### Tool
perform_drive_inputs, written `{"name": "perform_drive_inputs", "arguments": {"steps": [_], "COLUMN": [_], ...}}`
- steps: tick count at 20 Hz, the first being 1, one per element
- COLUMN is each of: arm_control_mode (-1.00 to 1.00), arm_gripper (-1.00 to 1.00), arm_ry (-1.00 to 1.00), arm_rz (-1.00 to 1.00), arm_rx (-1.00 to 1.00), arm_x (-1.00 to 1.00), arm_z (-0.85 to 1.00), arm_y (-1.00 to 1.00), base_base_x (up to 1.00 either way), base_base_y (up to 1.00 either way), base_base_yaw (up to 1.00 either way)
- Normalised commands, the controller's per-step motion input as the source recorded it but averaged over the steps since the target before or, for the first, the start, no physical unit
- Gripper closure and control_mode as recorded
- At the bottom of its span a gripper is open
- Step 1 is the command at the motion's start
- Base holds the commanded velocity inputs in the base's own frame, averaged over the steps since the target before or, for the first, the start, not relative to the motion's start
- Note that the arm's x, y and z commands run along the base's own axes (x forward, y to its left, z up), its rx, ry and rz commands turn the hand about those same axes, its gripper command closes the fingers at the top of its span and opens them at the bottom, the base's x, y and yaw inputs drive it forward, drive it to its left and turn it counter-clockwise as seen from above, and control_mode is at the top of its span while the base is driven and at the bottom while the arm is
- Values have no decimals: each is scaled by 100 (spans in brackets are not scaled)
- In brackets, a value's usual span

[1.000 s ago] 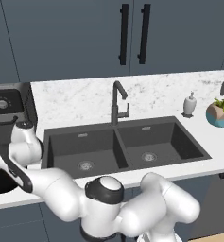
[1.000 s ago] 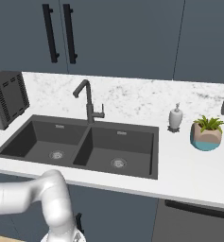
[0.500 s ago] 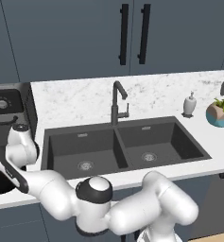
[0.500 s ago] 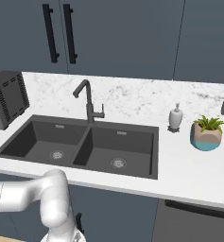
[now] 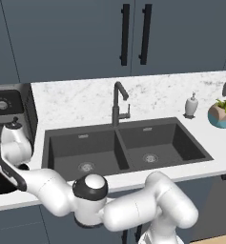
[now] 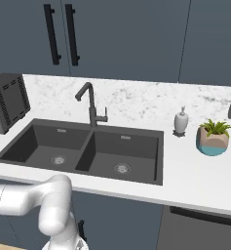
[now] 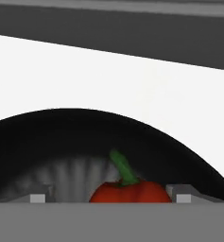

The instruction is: Pick the bell pepper from the sink and place it in the bowl. Then pick the bowl and place it in the microwave. Then close the microwave door and press the start button.

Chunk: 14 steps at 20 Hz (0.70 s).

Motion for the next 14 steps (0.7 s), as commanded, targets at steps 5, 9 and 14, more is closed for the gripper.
{"name": "perform_drive_inputs", "arguments": {"steps": [5, 9, 14], "arm_control_mode": [-100, -100, -100], "arm_gripper": [-100, -100, -100], "arm_ry": [0, 0, -3], "arm_rz": [0, 0, 0], "arm_rx": [0, 0, 0], "arm_x": [-1, -20, -42], "arm_z": [0, 8, 16], "arm_y": [0, 0, 0], "base_base_x": [0, 0, 0], "base_base_y": [0, 0, 0], "base_base_yaw": [0, 0, 0]}}
